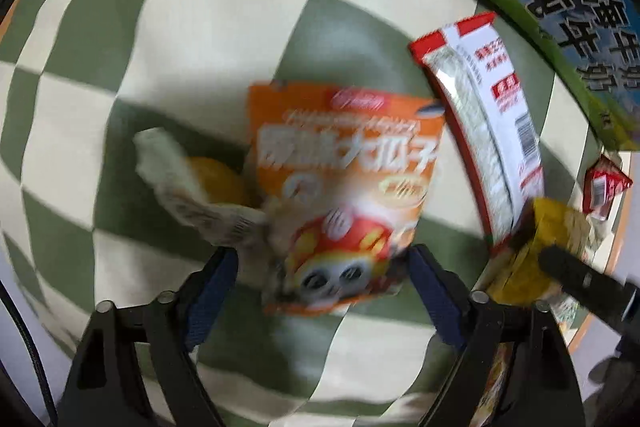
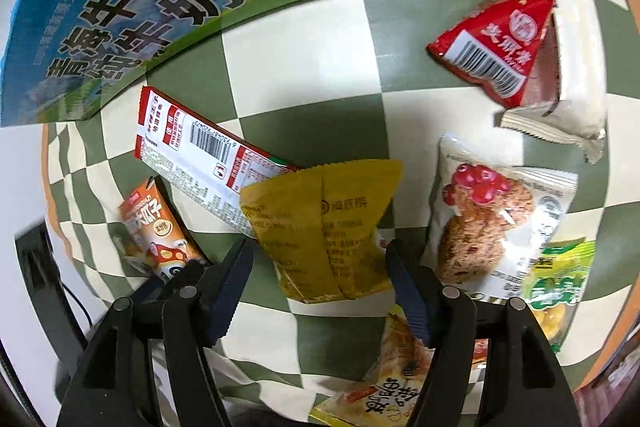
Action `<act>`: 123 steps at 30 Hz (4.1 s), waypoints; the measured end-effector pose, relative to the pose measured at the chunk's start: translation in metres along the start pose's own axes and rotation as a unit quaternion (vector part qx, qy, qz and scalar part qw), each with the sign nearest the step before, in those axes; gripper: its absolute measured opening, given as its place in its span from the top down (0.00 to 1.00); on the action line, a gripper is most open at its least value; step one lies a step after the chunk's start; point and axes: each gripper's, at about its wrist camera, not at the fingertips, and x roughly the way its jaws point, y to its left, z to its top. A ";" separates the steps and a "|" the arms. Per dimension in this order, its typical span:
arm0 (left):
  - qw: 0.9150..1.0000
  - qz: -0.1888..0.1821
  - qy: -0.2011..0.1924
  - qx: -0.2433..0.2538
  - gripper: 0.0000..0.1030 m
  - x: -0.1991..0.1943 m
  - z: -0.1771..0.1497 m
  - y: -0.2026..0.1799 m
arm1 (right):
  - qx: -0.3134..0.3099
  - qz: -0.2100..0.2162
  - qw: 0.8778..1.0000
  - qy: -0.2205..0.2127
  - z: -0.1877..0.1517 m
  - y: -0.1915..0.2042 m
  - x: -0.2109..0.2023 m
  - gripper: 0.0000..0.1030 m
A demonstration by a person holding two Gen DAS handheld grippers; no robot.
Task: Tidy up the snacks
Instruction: 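Grasp the orange sunflower-seed bag with the left tool while the right tool grasps the yellow chip bag, then carry both bags into the box and open both tools to drop them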
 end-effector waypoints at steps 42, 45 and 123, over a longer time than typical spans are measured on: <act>0.990 0.025 -0.018 0.135 0.47 -0.039 -0.032 -0.065 | -0.009 0.013 1.000 -0.022 -0.064 0.048 0.021 0.59; 0.991 0.008 -0.019 0.136 0.47 -0.052 -0.035 -0.066 | -0.006 0.029 0.999 -0.029 -0.057 0.045 0.001 0.59; 0.965 -0.021 -0.202 0.164 0.26 -0.217 0.108 -0.091 | -0.098 -0.072 0.967 -0.225 0.075 0.088 -0.198 0.05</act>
